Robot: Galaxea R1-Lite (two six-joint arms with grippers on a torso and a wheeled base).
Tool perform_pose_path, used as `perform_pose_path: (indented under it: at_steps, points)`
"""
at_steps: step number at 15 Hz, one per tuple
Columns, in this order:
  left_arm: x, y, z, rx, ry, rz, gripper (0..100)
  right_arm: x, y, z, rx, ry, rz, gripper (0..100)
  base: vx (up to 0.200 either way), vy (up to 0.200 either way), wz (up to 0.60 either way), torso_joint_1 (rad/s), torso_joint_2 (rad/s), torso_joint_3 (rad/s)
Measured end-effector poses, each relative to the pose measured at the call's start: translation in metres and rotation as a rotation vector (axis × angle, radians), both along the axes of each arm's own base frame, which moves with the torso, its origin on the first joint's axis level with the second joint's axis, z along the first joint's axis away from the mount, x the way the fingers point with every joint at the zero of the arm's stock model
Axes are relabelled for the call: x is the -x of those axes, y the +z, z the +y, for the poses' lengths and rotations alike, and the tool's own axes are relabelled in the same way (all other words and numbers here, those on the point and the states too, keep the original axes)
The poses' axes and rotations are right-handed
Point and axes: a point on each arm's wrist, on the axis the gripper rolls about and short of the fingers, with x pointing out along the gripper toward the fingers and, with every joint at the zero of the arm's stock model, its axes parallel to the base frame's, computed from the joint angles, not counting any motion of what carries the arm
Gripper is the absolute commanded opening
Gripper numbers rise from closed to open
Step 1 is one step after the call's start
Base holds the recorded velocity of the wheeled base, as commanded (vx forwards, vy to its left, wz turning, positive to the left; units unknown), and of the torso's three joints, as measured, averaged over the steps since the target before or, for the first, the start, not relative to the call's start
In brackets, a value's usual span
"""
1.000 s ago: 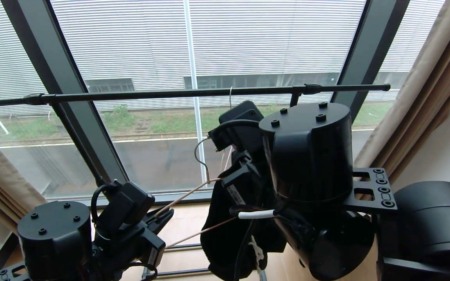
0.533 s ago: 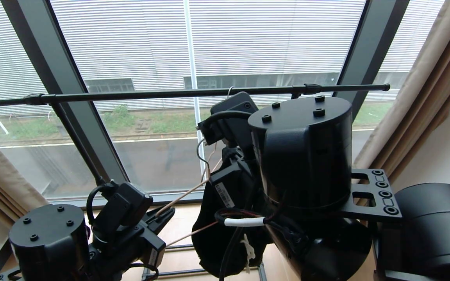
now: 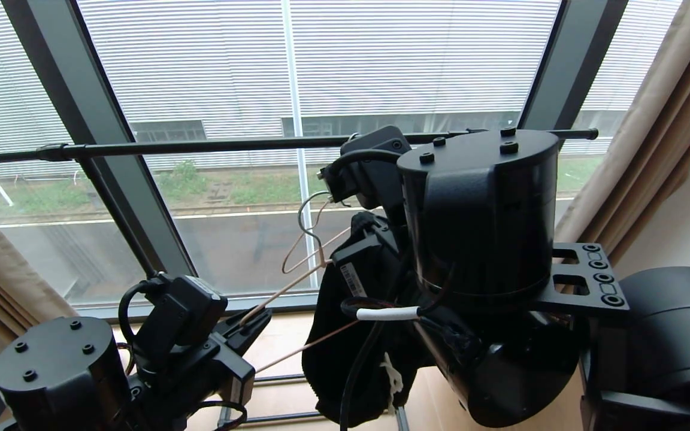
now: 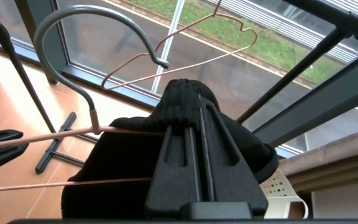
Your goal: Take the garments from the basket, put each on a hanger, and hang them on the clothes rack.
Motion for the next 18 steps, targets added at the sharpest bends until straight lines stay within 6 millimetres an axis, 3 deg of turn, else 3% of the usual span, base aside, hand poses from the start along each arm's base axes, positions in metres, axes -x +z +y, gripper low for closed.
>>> perform_pose_path:
  at_steps: [1,2,10,18]
  points:
    - [0.000,0.000,0.000,0.001,0.000,0.000,0,0.000,0.001,0.000,-0.004,-0.001,-0.001,0,0.000,0.000,0.00,0.000,0.00,0.000]
    - [0.000,-0.001,0.000,0.000,-0.001,0.003,0,0.000,0.001,0.000,-0.013,-0.003,0.001,100,0.000,0.000,0.00,0.000,0.00,0.000]
    - [-0.001,0.000,-0.001,0.011,-0.001,-0.011,0,-0.014,0.003,-0.016,-0.034,-0.071,0.002,100,0.000,0.000,0.00,0.000,0.00,0.000]
    - [0.005,-0.002,-0.004,0.006,-0.030,-0.003,0,-0.022,-0.001,-0.007,-0.032,-0.076,0.003,100,0.000,0.000,0.00,0.000,0.00,0.000]
